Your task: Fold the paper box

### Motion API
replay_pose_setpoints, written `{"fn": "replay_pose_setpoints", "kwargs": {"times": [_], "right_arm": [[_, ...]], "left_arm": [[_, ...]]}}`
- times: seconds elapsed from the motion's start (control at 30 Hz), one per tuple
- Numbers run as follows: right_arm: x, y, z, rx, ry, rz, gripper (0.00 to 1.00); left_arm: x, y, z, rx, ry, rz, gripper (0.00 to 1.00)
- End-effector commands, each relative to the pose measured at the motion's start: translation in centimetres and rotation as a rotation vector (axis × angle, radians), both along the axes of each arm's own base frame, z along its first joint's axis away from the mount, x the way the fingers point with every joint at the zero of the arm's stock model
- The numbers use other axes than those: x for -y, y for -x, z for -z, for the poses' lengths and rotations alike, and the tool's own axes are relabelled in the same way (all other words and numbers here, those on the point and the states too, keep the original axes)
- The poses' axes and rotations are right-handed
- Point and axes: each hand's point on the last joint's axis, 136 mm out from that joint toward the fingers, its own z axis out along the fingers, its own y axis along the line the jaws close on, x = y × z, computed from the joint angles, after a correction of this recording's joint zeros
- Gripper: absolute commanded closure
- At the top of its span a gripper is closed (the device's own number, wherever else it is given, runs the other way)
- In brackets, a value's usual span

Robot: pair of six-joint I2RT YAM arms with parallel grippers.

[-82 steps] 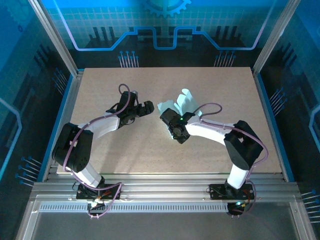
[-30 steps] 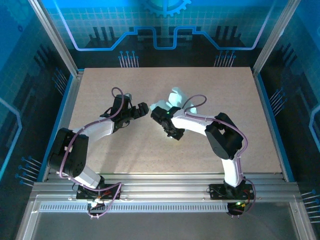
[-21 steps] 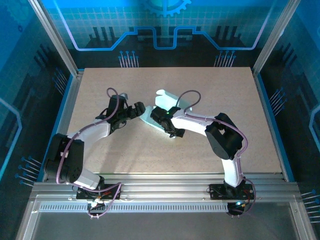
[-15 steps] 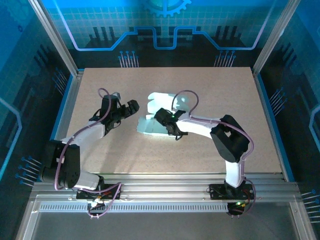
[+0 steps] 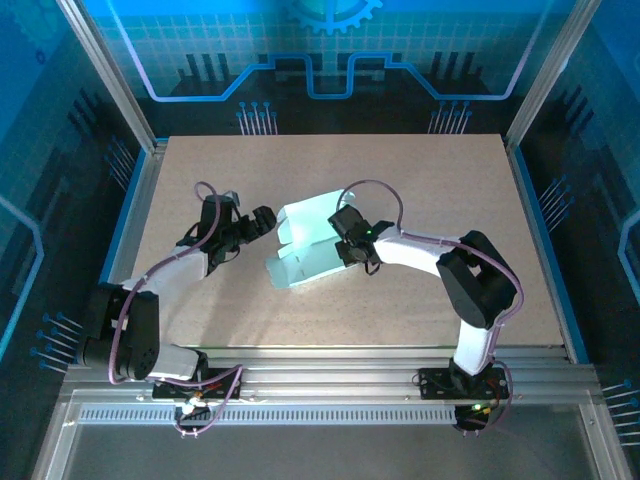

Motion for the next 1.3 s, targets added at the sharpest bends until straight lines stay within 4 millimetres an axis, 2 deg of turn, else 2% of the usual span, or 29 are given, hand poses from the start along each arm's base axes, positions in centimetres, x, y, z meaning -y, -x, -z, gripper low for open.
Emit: {"fn": "replay_pose_setpoints", "kwargs": {"times": [0.0, 0.1, 0.17, 0.2, 0.37, 0.57, 0.8, 0.97, 1.07, 1.27], "right_arm": [[0.0, -0.1, -1.3, 0.026, -0.061, -0.005, 0.69], [-0.3, 0.0, -2.5, 0.058, -0.114, -0.010, 0.53], [-0.5, 0.0, -3.0, 0.055, -0.154, -0.029, 0.47], [-0.2, 0.0, -3.0, 0.048, -0.160, -0.020, 0.48], [0.5, -1.0, -2.8, 0.009, -0.203, 0.001, 0.61], [0.2, -2.3, -1.7, -0.017, -0.220, -0.001, 0.62], [-0.3, -2.9, 0.0, -0.041, -0.213, 0.002, 0.68], [0.0, -3.0, 0.7, -0.045, -0.198, 0.018, 0.83], [0.8, -3.0, 1.0, -0.042, -0.161, 0.048, 0.90], [2.1, -3.0, 0.3, -0.013, -0.130, 0.076, 1.00]], "left_arm": [[-0.4, 0.7, 0.4, -0.022, 0.008, -0.002, 0.01], [-0.5, 0.9, 0.6, -0.028, 0.002, -0.001, 0.01], [-0.7, 1.1, 0.7, -0.034, -0.005, -0.003, 0.01], [-0.7, 1.2, 0.7, -0.035, -0.008, -0.002, 0.01], [-1.0, 2.1, 0.8, -0.025, -0.027, 0.006, 0.01], [-1.5, 3.3, 1.4, -0.027, -0.069, 0.014, 0.01], [-1.7, 5.3, 3.3, -0.125, -0.019, -0.035, 0.01], [-2.0, 7.3, 4.1, -0.168, 0.019, -0.065, 0.01], [-2.6, 8.3, 4.7, -0.187, 0.030, -0.099, 0.01], [-4.0, 8.5, 5.2, -0.196, 0.116, -0.163, 0.01]]}}
